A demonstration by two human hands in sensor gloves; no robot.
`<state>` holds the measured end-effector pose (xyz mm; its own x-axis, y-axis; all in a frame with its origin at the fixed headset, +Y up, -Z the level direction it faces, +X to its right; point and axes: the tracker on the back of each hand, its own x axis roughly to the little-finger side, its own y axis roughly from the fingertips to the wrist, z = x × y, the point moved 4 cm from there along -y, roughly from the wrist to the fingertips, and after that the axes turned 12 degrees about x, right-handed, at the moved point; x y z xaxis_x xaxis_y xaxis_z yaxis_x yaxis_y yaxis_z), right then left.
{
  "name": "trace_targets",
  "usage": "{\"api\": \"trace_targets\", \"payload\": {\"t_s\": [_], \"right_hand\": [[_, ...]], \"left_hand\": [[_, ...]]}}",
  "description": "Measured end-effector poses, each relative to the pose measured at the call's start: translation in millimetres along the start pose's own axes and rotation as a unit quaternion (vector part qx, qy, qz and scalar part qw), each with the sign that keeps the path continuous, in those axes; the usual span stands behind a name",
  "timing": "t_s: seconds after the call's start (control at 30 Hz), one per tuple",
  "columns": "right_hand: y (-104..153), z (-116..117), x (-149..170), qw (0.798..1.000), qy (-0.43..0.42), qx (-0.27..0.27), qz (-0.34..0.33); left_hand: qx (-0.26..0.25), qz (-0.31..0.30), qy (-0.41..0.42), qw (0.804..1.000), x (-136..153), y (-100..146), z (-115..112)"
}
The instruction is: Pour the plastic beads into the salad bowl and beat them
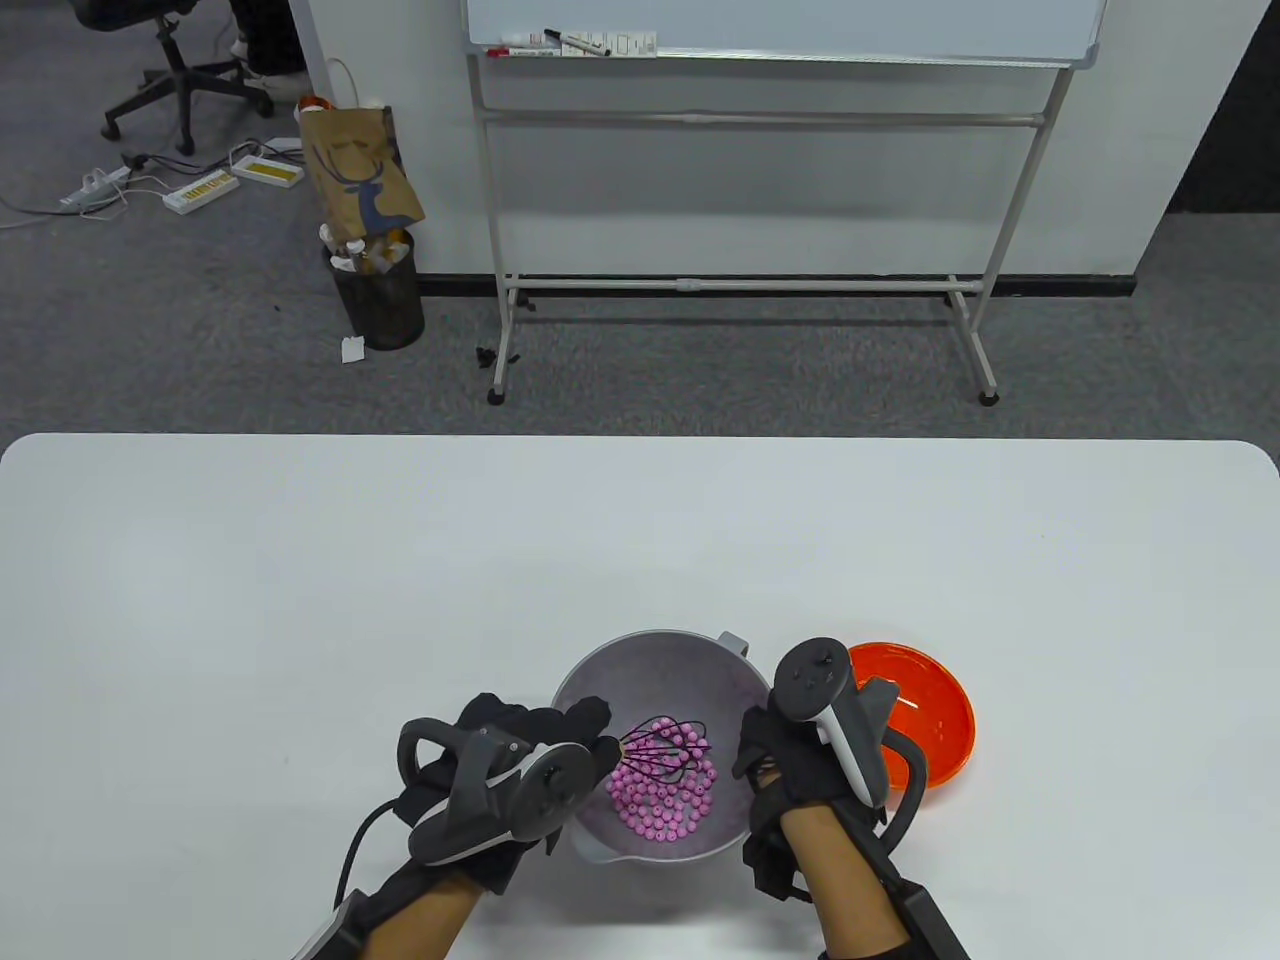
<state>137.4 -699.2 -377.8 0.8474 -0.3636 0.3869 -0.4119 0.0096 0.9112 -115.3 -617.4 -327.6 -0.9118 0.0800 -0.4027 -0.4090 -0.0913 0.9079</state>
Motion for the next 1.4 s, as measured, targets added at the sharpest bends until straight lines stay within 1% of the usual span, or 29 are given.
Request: {"api": "trace_targets", "payload": {"t_s": [0.1, 0.13, 0.3, 0.37, 0.43, 0.5, 0.53, 0.57, 0.63, 0.7, 0.77, 0.83, 0.97, 1.1, 1.2, 1.4], "right_hand": [[0, 0, 0, 1.000, 0.000, 0.000, 0.000], [0, 0, 0, 1.000, 0.000, 0.000, 0.000], [0, 0, 0, 1.000, 0.000, -0.001, 0.000], [0, 0, 0, 1.000, 0.000, -0.001, 0.000], [0, 0, 0, 1.000, -0.001, -0.001, 0.000], [0, 0, 0, 1.000, -0.001, -0.001, 0.000], [0, 0, 0, 1.000, 0.000, -0.001, 0.000], [0, 0, 0, 1.000, 0.000, -0.001, 0.000], [0, 0, 0, 1.000, 0.000, -0.001, 0.001], [0, 0, 0, 1.000, 0.000, 0.000, 0.000], [0, 0, 0, 1.000, 0.000, 0.000, 0.001], [0, 0, 0, 1.000, 0.001, 0.000, 0.000], [0, 0, 0, 1.000, 0.000, 0.000, 0.001], [0, 0, 0, 1.000, -0.001, 0.000, 0.000], [0, 0, 0, 1.000, 0.000, 0.000, 0.000], [0, 1, 0, 1.000, 0.000, 0.001, 0.000]], "left_hand": [[0.011, -0.007, -0.004, 1.000, 3, 0, 3], [0.017, 0.001, -0.015, 1.000, 4, 0, 6], [0.069, -0.006, -0.044, 0.997, -3, 4, 16], [0.090, -0.020, -0.043, 0.995, -9, 6, 19], [0.109, -0.045, -0.017, 0.993, -14, 8, 22], [0.108, -0.065, 0.005, 0.992, -18, 10, 23], [0.106, -0.085, 0.027, 0.990, -21, 10, 21], [0.107, -0.091, 0.047, 0.989, -22, 8, 16], [0.085, -0.093, 0.057, 0.990, -23, 6, 12], [0.054, -0.074, 0.050, 0.995, -22, 3, 4], [0.015, -0.057, 0.048, 0.997, -17, 4, 5], [0.001, -0.037, 0.029, 0.999, -13, 4, 3], [-0.020, -0.019, 0.009, 1.000, -5, 3, 0], [-0.016, -0.002, -0.010, 1.000, 1, 2, 1], [0.000, -0.002, -0.021, 1.000, 1, 3, 6], [0.064, -0.010, -0.063, 0.996, -13, 8, 21]]}}
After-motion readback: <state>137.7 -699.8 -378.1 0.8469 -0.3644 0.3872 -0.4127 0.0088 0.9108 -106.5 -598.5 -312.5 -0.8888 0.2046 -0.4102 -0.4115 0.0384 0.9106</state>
